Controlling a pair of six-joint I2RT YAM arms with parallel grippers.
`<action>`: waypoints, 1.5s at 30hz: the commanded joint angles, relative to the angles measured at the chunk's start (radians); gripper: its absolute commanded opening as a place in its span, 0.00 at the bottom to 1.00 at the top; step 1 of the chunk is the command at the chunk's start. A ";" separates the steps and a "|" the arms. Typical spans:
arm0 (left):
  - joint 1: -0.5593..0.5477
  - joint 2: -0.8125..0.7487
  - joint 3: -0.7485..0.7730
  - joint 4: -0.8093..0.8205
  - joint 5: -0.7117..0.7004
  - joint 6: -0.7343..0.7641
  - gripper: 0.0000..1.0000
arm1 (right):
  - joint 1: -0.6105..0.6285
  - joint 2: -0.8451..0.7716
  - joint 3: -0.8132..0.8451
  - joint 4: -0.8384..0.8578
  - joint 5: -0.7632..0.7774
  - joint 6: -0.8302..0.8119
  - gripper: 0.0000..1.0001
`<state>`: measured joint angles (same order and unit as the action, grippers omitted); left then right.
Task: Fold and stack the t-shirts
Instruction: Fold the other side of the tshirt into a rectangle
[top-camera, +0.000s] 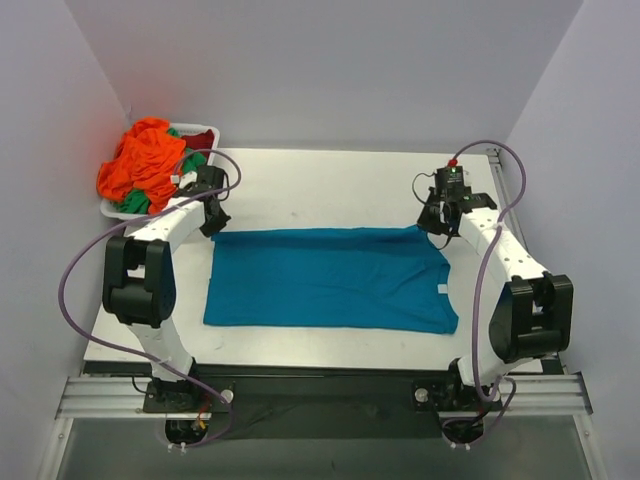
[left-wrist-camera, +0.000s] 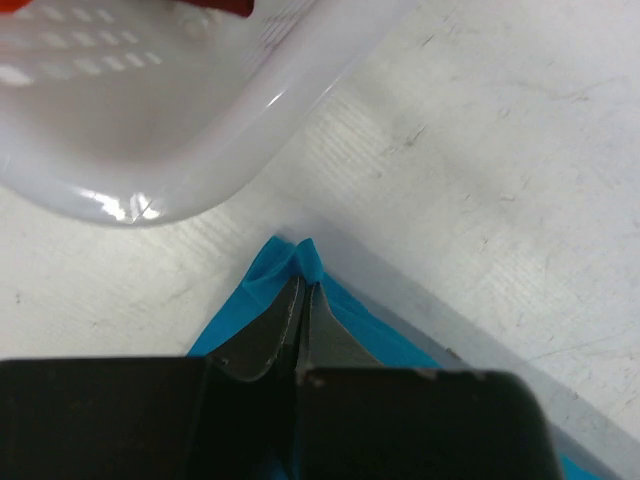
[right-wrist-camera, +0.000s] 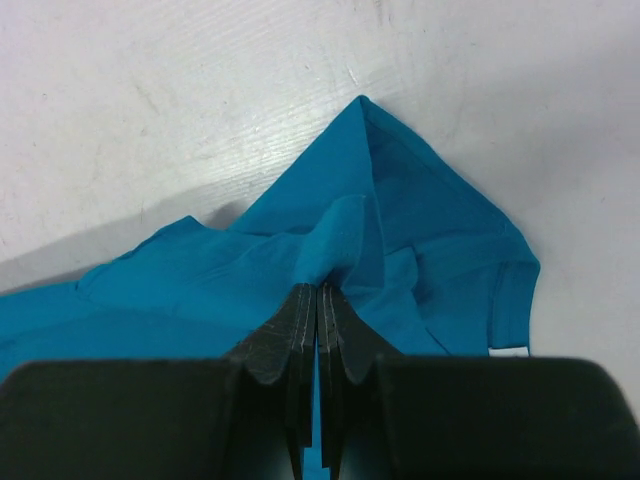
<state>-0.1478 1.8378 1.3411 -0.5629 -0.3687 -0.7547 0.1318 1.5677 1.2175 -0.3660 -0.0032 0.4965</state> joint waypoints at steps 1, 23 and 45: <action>0.008 -0.089 -0.052 0.021 -0.006 -0.038 0.00 | -0.004 -0.081 -0.059 0.016 0.039 0.017 0.00; 0.007 -0.333 -0.368 0.113 0.033 -0.094 0.00 | -0.003 -0.297 -0.315 0.025 0.037 0.045 0.00; 0.005 -0.420 -0.510 0.170 0.082 -0.118 0.00 | -0.001 -0.354 -0.455 0.055 0.034 0.045 0.00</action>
<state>-0.1478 1.4681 0.8413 -0.4442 -0.2939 -0.8612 0.1318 1.2392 0.7715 -0.3164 0.0006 0.5339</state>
